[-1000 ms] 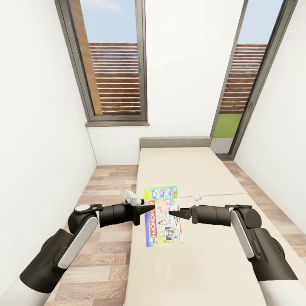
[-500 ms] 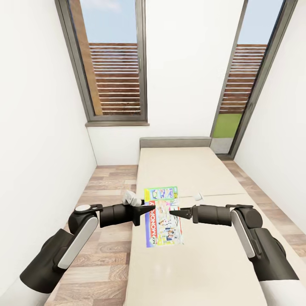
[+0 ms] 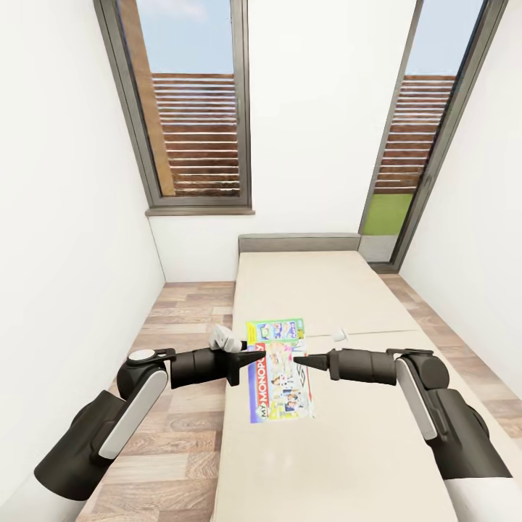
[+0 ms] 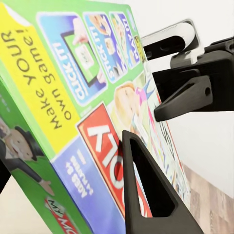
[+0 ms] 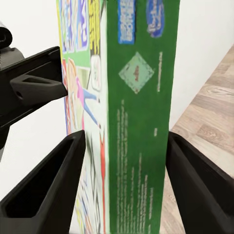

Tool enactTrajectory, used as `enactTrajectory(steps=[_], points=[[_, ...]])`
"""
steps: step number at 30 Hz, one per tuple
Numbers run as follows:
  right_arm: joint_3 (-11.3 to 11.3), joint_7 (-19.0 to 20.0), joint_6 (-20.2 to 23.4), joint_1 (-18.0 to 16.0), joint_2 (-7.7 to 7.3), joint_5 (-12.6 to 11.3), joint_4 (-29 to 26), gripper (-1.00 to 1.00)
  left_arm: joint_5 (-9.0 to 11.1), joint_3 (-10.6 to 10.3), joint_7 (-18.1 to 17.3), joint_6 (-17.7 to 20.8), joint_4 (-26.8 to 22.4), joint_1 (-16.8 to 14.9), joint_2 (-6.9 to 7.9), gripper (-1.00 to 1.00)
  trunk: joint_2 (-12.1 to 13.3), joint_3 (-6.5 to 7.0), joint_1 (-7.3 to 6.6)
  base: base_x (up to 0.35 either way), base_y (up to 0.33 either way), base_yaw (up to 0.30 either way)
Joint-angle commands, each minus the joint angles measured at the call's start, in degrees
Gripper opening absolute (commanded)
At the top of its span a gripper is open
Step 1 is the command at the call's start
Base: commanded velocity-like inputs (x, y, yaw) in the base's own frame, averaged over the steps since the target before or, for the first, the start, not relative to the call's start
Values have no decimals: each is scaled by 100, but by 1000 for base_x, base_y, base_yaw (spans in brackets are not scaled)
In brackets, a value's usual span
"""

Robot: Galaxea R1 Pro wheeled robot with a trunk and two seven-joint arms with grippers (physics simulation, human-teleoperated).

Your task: Put all the toys in the child's room - the three board games (two on the bed and one on the table), the two jigsaw puzzles on the table, and the tennis ball on the table - inside the toy box on the table in the child's room.

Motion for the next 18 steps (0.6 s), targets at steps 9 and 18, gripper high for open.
enactTrajectory(steps=[9, 18], points=[[28, 40, 61, -5, -57, -100, -24, -100, -4, -10, 18, 29, 0, -5, 4, -100, -12, -12, 4, 0, 0, 0], [121, 55, 61, -11, -85, -106, -30, -100, -4, -10, 18, 29, 0, -5, 6, -100, -12, -12, 4, 0, 0, 0]])
